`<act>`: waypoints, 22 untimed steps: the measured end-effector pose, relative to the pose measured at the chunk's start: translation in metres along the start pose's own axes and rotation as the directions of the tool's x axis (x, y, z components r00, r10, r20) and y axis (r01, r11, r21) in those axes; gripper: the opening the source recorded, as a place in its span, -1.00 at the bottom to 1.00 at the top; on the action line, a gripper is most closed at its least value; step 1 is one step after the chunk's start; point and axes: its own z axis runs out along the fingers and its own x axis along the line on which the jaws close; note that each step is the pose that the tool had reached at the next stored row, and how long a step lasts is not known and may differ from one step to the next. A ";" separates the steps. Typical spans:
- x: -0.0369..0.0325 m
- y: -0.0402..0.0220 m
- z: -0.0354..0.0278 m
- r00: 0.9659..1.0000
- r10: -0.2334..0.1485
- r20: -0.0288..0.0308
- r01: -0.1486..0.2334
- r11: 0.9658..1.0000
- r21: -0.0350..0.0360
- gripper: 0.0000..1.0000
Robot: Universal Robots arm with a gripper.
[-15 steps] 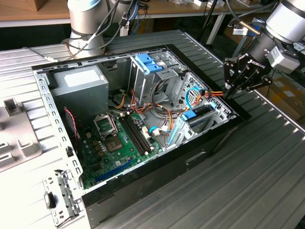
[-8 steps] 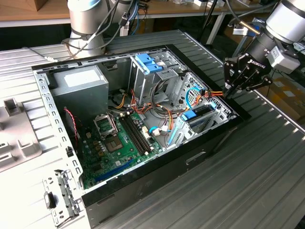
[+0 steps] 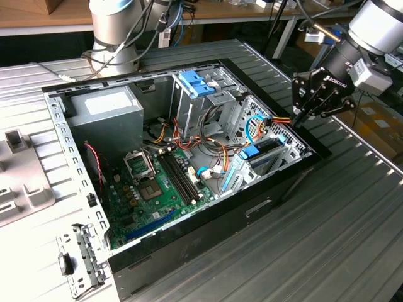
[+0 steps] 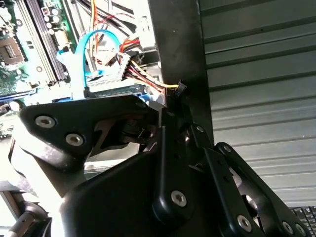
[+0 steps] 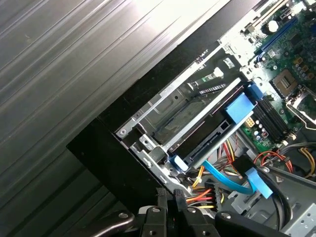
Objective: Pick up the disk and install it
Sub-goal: 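Insert the first disk wire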
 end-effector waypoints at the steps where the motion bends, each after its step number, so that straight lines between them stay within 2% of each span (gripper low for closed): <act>1: -0.0014 0.0013 0.0000 1.000 0.000 0.002 0.000 1.000 0.002 -0.65; 4: -0.0062 0.0061 0.0007 1.000 -0.001 0.007 0.001 1.000 0.008 -0.65; 6: -0.0113 0.0124 0.0013 1.000 -0.001 0.011 0.001 1.000 0.012 -0.65; 16: -0.0211 0.0230 0.0047 1.000 0.003 0.011 -0.003 1.000 0.013 -0.65; 22: -0.0243 0.0262 0.0064 1.000 0.004 0.011 -0.005 1.000 0.013 -0.65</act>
